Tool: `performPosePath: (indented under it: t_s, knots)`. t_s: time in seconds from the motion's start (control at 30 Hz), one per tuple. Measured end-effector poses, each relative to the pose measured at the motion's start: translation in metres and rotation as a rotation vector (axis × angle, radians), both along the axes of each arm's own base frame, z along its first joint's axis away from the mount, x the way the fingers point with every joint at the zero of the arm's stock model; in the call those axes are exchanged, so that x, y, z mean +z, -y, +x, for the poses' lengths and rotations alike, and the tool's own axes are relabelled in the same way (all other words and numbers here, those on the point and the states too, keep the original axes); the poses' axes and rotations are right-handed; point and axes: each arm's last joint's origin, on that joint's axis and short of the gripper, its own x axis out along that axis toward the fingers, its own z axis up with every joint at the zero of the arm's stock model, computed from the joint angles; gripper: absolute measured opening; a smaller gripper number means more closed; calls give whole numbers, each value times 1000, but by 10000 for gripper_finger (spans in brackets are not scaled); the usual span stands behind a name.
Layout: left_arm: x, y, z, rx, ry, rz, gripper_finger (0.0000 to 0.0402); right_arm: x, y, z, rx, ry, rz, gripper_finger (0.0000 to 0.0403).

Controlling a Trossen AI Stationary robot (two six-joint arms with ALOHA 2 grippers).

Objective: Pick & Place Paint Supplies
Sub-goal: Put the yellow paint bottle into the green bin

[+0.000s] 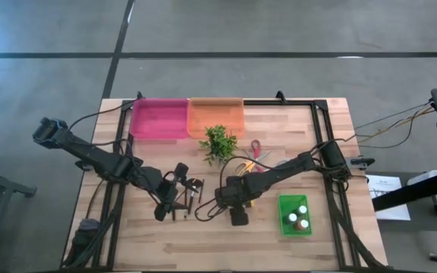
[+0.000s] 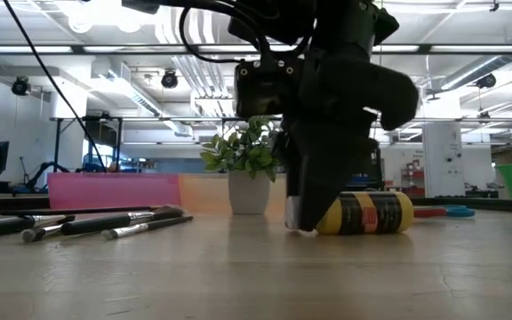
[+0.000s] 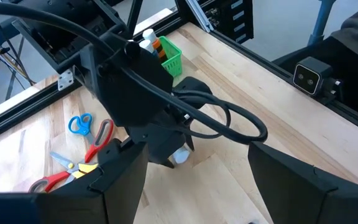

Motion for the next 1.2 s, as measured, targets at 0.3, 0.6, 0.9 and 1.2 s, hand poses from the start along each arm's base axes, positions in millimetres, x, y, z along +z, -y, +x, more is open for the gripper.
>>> performPosePath:
  t_s: [0.3,0.6,0.9,1.2]
  knots:
    - [0,0,0,0,0,0,287,0,0,0,0,10,-10,111]
    - [0,0,0,0,0,0,287,4,-16,0,56,75,-28,111]
    - [-1,0,0,2,-11,1,287,25,-53,-9,99,416,-114,111]
    - [-1,0,0,2,-12,2,287,24,-58,-57,-50,861,-112,111]
